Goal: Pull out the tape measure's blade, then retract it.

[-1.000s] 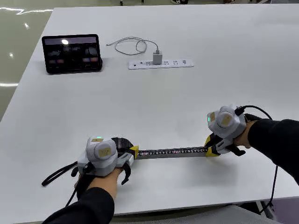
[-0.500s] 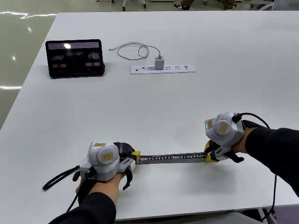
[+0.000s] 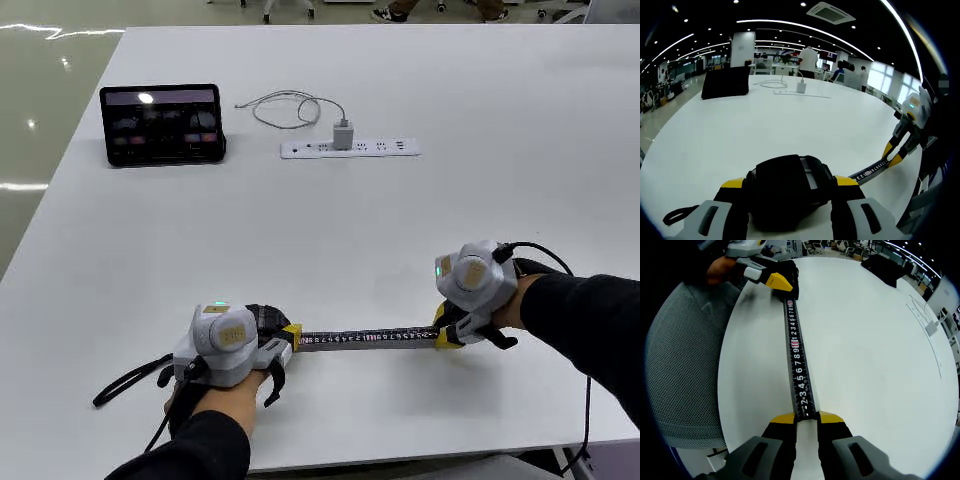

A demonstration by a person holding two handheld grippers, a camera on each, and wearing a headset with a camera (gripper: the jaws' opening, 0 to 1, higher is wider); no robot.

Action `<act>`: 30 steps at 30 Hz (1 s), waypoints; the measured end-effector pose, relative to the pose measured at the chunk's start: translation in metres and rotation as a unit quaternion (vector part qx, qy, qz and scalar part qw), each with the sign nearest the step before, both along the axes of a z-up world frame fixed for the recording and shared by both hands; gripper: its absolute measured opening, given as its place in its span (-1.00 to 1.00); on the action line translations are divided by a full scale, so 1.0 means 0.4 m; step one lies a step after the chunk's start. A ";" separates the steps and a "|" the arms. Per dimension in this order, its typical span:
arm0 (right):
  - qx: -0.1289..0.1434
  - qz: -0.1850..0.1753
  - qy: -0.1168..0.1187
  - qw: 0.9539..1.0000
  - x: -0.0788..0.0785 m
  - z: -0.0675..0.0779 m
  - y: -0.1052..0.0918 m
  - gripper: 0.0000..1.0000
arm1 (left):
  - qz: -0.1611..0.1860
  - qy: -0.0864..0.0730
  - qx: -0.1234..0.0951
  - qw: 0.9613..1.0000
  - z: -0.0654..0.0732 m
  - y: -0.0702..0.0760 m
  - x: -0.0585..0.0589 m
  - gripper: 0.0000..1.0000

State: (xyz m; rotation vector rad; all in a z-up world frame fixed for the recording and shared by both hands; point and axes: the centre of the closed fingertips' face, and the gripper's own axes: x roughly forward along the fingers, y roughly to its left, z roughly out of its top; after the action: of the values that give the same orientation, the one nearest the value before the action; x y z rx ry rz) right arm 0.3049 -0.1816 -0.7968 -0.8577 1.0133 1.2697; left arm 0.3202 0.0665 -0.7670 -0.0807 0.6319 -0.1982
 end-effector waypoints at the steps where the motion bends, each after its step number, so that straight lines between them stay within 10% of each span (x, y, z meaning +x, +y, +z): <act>1: 0.000 0.000 0.000 1.000 0.000 0.000 0.003 -0.79 | 0.000 0.000 0.000 1.000 0.000 0.000 0.000 0.26; 30: 0.005 0.000 0.001 1.000 0.000 -0.003 0.039 -0.79 | -0.001 0.001 -0.001 1.000 -0.002 -0.001 0.001 0.26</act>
State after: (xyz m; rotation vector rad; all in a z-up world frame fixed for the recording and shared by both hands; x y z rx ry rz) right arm 0.3050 -0.1658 -0.7980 -0.8487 1.0072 1.2760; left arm 0.3205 0.0663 -0.7677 -0.0817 0.6343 -0.1996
